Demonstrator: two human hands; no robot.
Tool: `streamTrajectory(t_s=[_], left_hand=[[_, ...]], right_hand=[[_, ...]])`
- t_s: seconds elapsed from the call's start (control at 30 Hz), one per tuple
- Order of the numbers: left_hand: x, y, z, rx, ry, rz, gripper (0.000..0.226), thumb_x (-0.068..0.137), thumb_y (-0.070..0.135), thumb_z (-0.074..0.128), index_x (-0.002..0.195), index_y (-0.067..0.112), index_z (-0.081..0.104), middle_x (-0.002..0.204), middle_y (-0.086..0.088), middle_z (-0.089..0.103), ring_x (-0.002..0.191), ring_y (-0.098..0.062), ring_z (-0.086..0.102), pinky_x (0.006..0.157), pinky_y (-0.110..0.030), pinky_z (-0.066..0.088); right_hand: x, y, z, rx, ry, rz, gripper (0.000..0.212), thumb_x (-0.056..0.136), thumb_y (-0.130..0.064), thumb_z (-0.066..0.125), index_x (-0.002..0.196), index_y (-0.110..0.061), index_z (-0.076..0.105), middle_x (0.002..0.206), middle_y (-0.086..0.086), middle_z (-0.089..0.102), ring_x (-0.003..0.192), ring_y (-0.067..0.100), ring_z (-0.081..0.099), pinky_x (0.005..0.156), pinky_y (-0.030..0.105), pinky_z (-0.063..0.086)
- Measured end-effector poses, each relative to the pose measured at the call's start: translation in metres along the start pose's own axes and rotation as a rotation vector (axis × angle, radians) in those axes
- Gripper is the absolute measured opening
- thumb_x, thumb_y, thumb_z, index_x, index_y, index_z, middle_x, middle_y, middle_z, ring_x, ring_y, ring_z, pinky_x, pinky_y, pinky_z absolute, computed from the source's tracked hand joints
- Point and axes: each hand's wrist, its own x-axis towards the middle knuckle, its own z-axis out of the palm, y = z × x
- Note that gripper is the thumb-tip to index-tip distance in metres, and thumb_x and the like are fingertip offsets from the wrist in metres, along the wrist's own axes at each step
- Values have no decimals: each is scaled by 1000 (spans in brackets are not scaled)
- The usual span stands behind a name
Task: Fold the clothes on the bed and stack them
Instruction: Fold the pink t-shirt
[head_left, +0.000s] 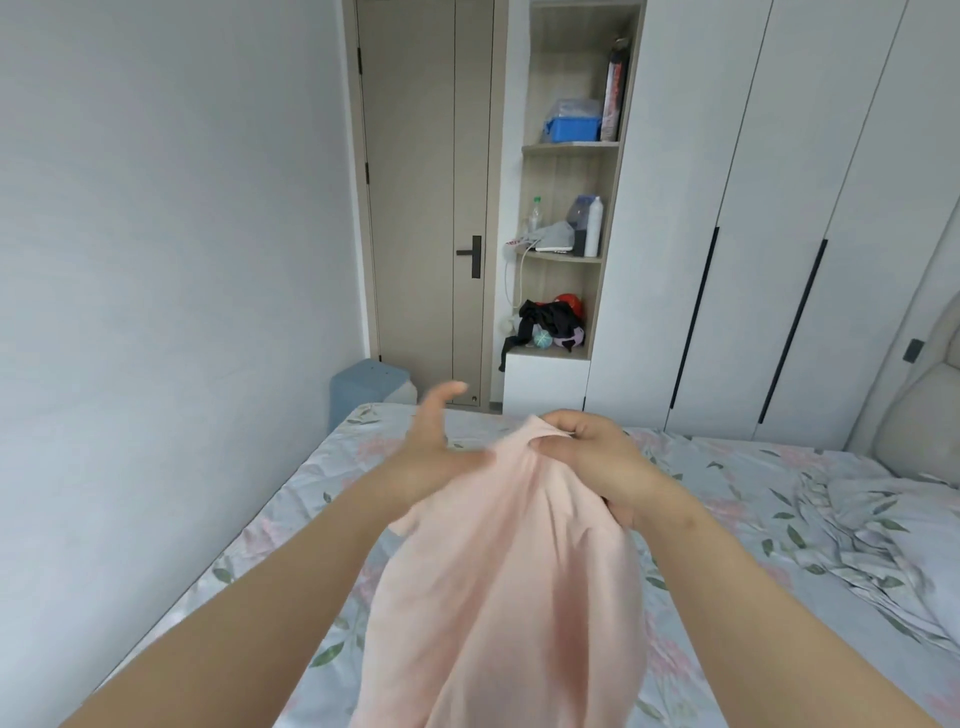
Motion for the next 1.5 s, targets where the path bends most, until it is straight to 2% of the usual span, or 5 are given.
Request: streamTrajectory(t_s=[0.37, 0.87, 1.1, 1.37, 1.5], left_hand=[[22, -6, 1, 150, 12, 33, 13, 95, 11, 48, 85, 15, 56, 80, 0, 52, 74, -15, 46, 62, -26, 33], [-17, -42, 54, -333, -255, -62, 68, 65, 84, 47, 116, 39, 44, 117, 25, 52, 109, 7, 51, 87, -14, 46], [1, -43, 59, -317, 9, -224, 19, 102, 21, 40, 100, 13, 57, 98, -12, 65, 88, -26, 65, 70, -25, 55], [37, 2, 36, -151, -81, -109, 24, 99, 22, 44, 80, 12, 55, 75, -2, 50, 68, -15, 45, 59, -25, 37], [38, 12, 40, -153, -150, -59, 24, 96, 20, 52, 74, 12, 55, 70, -2, 50, 62, -13, 44, 53, -24, 34]], right_hand=[[-8, 8, -24, -537, -50, 225, 17, 80, -24, 73, 84, -7, 70, 74, 0, 66, 64, 11, 60, 62, 21, 44], [36, -32, -2, 940, 381, 130, 28, 98, -8, 47, 126, -4, 49, 57, 8, 67, 46, 15, 66, 45, 29, 55], [42, -28, -13, 923, 433, 111, 18, 98, -9, 45, 115, -4, 50, 94, 12, 64, 77, 21, 64, 60, 33, 58], [32, 19, -21, -28, 434, -1, 86, 68, -32, 75, 140, -34, 28, 127, -8, 48, 119, 8, 49, 102, 27, 40], [26, 23, -8, -276, 4, 96, 41, 84, -5, 65, 122, -17, 54, 93, -3, 63, 79, 7, 63, 70, 16, 48]])
